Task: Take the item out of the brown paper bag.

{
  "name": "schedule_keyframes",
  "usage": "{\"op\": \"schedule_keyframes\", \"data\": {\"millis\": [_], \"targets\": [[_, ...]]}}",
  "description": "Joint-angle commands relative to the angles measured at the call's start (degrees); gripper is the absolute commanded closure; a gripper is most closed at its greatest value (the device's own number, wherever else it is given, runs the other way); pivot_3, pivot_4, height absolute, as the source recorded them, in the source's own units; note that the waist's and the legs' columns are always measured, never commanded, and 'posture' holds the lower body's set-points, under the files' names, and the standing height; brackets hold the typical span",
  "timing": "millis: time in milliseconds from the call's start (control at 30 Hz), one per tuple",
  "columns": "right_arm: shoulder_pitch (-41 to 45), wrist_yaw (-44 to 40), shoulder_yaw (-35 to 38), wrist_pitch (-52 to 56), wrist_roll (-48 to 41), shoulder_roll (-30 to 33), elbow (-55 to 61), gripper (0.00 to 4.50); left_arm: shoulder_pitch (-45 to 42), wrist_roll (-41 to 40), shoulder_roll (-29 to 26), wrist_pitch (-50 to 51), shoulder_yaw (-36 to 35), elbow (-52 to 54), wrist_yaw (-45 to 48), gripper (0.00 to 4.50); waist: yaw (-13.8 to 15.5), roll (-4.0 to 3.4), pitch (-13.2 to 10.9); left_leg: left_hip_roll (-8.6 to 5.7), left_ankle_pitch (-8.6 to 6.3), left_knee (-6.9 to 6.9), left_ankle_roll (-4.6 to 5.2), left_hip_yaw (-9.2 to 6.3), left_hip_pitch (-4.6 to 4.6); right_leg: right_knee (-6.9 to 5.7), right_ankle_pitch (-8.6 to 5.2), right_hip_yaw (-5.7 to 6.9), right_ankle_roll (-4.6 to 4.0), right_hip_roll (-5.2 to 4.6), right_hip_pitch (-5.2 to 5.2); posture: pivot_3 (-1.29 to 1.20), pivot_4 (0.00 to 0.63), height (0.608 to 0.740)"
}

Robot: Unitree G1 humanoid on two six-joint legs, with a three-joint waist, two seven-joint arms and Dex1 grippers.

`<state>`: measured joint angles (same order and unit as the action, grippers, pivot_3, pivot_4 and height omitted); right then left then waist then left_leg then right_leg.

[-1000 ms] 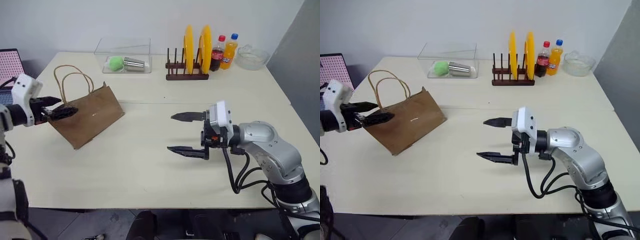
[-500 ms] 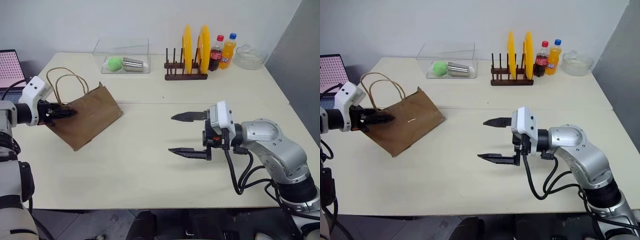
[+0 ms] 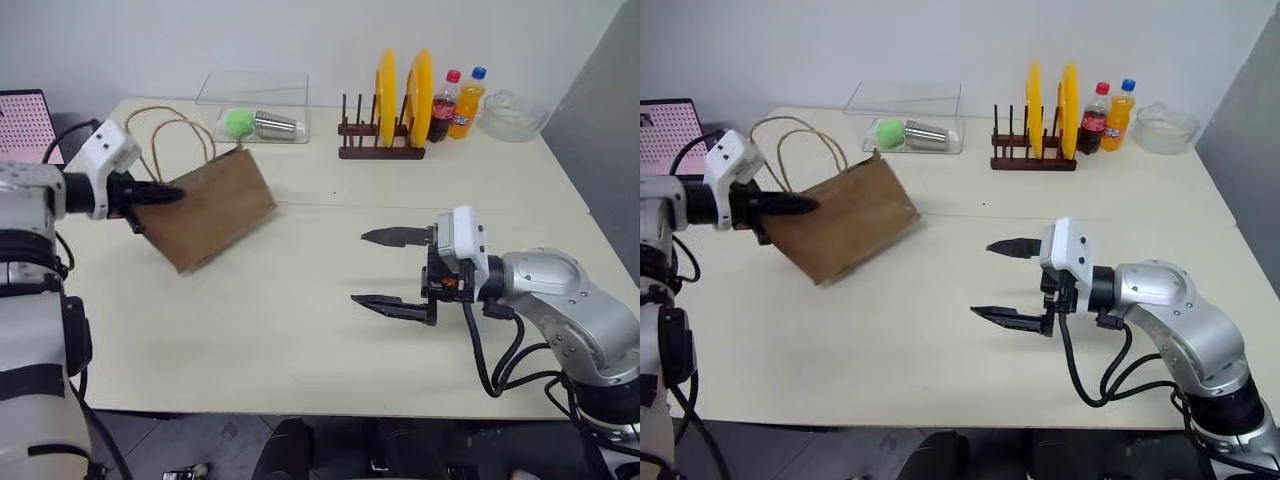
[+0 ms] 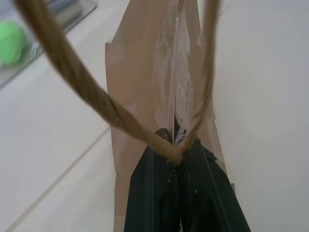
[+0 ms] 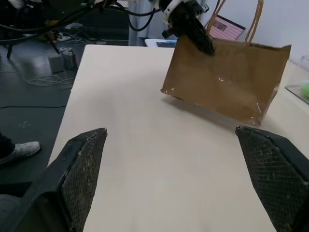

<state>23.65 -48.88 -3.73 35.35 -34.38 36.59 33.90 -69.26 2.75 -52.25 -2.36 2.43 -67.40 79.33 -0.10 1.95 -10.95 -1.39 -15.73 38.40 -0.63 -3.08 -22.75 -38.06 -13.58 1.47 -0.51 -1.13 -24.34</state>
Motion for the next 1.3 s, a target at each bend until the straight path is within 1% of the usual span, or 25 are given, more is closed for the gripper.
{"op": "schedule_keyframes", "data": {"millis": [33,233,400,567,600,667,900,1133,1233,1300], "targets": [[-2.2,3.8,4.3,1.0,-1.0,0.7,3.7,0.0,-4.3,1.6,2.8,-4.6,1.5,0.7,0.7,4.48,0.0,0.0,0.0,0.0,0.0,0.0,0.0,0.0,0.0,-0.01,0.0,0.02,0.0,0.0,0.0,0.0,0.15,0.74],[-7.9,12.1,8.0,3.4,-2.1,-0.9,8.9,0.0,-9.2,4.6,11.3,-9.2,3.6,-3.8,-2.1,4.48,0.0,0.05,0.0,0.01,0.0,0.08,0.0,-0.08,-0.07,-0.04,0.0,0.15,0.01,0.0,0.0,0.0,0.15,0.74],[-16.7,17.7,10.8,4.8,-2.4,-1.3,16.5,0.0,-12.8,7.0,18.6,-12.2,4.8,-6.7,-5.2,4.48,-0.1,0.08,0.0,0.04,0.0,0.15,0.01,-0.09,-0.17,-0.05,0.0,0.31,0.01,-0.02,0.0,0.0,0.15,0.74],[-23.2,21.9,12.9,5.9,-3.8,-1.8,21.7,0.0,-15.0,8.7,23.0,-14.0,5.2,-8.3,-7.6,4.48,-0.2,0.08,-0.1,0.09,-0.01,0.24,0.02,-0.05,-0.16,-0.09,-0.02,0.39,0.04,-0.02,0.04,0.0,0.15,0.74],[-24.5,22.9,12.9,6.0,-3.8,-2.0,22.6,0.0,-15.4,9.1,24.2,-14.3,5.3,-8.5,-8.1,4.48,-0.3,0.08,-0.1,0.09,-0.01,0.27,0.02,-0.06,-0.16,-0.1,-0.14,0.41,0.26,-0.02,0.05,0.0,0.15,0.74],[-26.4,24.6,12.5,6.1,-3.6,-2.4,24.0,0.0,-15.8,9.8,26.2,-14.6,5.6,-8.9,-8.8,4.48,-0.2,0.08,-0.1,0.09,-0.01,0.33,0.03,-0.09,-0.15,-0.14,-0.17,0.43,0.29,-0.01,0.1,0.0,0.15,0.74],[-30.0,28.7,10.2,4.9,-3.2,-3.3,26.1,0.0,-15.8,12.2,29.9,-17.0,6.4,-9.4,-9.2,4.48,-0.2,0.08,-0.1,0.09,0.0,0.41,0.04,-0.04,-0.12,-0.14,-0.17,0.46,0.3,0.01,0.16,0.0,0.15,0.74],[-30.9,31.5,8.3,2.6,-3.1,-2.5,26.1,0.0,-15.2,16.0,30.8,-21.1,8.3,-9.7,-12.9,4.48,-0.2,0.08,-0.1,0.08,0.0,0.41,0.04,-0.07,-0.12,-0.17,-0.17,0.45,0.3,0.0,0.18,0.0,0.15,0.74],[-30.5,32.1,8.0,2.6,-3.2,-2.3,26.1,0.0,-15.3,16.1,31.0,-21.8,8.0,-9.8,-14.1,3.81,-0.2,0.08,-0.1,0.08,0.0,0.41,0.04,-0.07,-0.11,-0.17,-0.17,0.45,0.3,0.01,0.18,0.0,0.15,0.74],[-30.3,32.3,8.1,2.6,-3.5,-2.1,26.1,0.0,-15.3,15.7,31.1,-22.1,7.6,-9.8,-13.5,3.16,-0.2,0.08,-0.1,0.08,0.0,0.41,0.04,-0.08,-0.09,-0.18,-0.17,0.45,0.3,0.01,0.2,0.0,0.15,0.74]]}}
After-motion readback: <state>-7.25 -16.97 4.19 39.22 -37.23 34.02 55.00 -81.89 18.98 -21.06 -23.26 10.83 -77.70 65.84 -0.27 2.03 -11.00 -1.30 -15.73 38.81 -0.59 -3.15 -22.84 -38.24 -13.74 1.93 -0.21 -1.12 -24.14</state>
